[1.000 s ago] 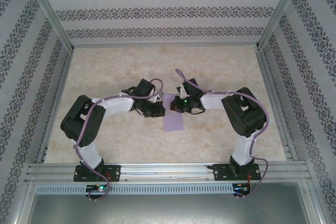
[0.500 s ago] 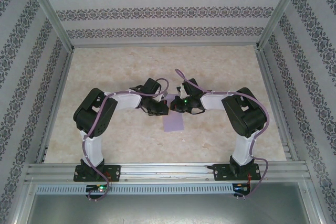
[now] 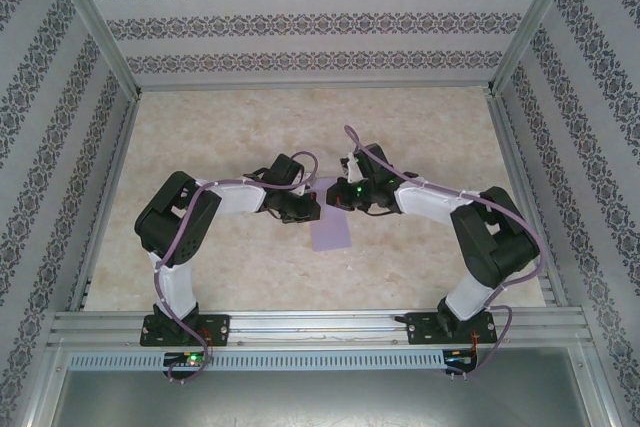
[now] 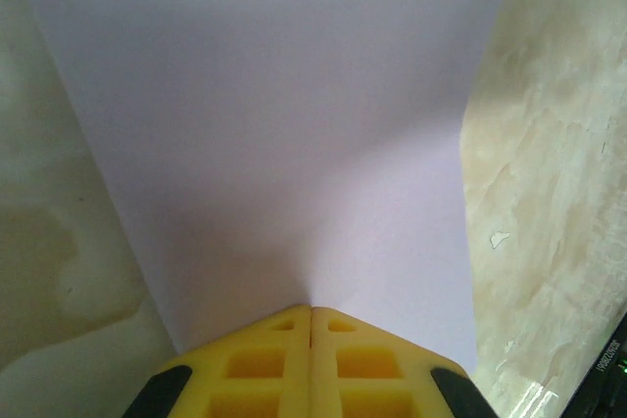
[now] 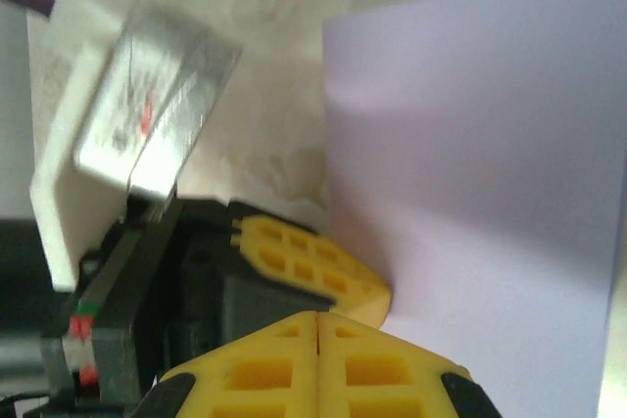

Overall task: Fold a paper plane with a square sheet of paper (fold left side to right side)
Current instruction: Hold the square sheet of paper at the center of the table, then first fold the square sheet of paper in half at the center of the table.

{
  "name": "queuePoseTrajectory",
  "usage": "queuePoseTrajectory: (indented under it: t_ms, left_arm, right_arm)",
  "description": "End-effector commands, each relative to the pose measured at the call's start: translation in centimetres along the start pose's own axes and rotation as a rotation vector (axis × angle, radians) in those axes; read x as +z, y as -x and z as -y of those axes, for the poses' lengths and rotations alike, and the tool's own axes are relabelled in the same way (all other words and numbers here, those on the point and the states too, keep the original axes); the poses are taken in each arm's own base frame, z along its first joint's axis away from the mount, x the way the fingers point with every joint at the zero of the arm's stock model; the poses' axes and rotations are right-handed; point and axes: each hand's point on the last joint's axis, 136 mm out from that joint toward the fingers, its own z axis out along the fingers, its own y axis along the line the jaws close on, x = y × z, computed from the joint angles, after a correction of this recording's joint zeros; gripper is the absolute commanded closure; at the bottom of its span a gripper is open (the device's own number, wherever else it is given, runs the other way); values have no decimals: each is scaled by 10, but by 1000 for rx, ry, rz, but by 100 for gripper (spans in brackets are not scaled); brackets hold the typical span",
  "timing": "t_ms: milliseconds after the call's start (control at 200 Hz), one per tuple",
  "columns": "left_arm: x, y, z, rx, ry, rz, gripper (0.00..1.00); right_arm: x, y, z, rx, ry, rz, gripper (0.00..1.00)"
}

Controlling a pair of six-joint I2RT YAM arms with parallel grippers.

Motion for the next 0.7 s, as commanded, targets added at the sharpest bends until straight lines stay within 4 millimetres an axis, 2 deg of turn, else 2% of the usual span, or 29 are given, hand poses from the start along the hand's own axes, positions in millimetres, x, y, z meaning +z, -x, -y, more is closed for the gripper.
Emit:
queuePoseTrajectory:
  t_ms: [0, 95, 310, 585, 695]
  left_arm:
    - [7, -26, -29, -50, 124, -65, 97]
    - [7, -25, -27, -48, 120, -64, 97]
    - [6, -21, -22, -41, 104, -54, 97]
    - [-11, 2, 13, 10, 14, 6, 97]
    - [-13, 12, 17, 19, -1, 29, 97]
  right_arm:
    - [8, -32, 13, 48, -36, -65, 100]
    - [17, -44, 20, 66, -45, -88, 100]
    - [31, -56, 35, 90, -73, -120, 100]
    - [37, -76, 68, 113, -168, -171, 100]
    - [38, -81, 77, 116, -193, -185, 100]
